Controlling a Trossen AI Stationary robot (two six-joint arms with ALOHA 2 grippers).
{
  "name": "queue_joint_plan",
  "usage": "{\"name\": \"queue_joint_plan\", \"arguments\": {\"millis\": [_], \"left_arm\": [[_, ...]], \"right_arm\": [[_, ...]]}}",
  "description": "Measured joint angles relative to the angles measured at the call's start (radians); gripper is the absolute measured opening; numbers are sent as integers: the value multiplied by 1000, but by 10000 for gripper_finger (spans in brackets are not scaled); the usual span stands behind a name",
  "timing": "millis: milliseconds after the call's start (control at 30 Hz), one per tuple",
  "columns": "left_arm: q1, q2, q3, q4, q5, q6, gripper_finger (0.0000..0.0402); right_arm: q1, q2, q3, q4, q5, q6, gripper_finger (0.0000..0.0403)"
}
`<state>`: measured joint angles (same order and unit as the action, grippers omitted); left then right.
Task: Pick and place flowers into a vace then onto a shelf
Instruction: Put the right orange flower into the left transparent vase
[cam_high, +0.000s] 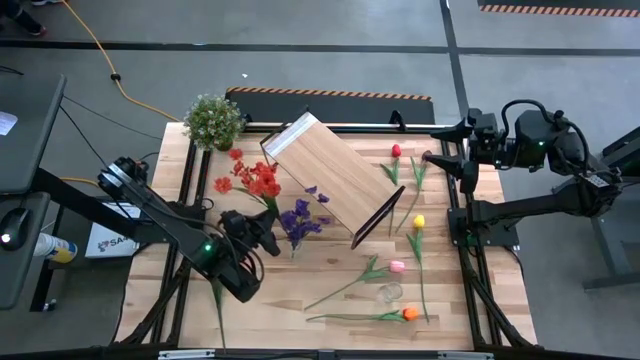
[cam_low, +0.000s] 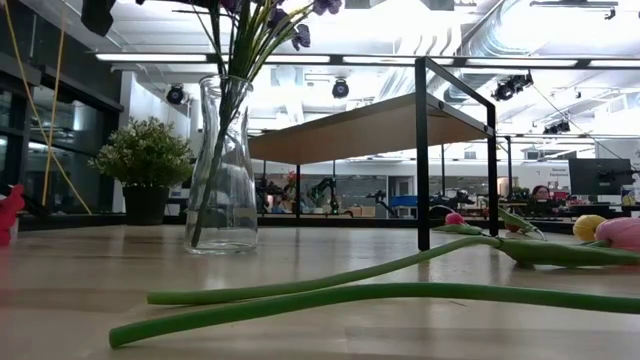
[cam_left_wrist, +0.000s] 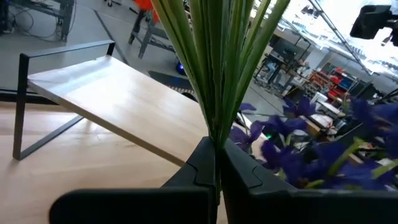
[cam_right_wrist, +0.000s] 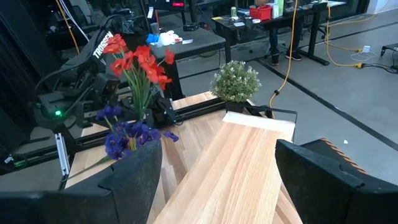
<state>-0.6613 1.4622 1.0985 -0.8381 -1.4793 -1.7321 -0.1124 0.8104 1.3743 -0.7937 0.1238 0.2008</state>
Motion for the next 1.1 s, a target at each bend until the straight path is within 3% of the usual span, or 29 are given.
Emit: {"name": "queue_joint_plan", "arguments": {"millis": [500,1100], "left_arm": [[0,74,0,35,0,-3,39],[0,75,0,51,68,-1,41]], "right_arm": [[0,0,0,0,0,0,303],[0,0,0,-1,0,-1,303]]}}
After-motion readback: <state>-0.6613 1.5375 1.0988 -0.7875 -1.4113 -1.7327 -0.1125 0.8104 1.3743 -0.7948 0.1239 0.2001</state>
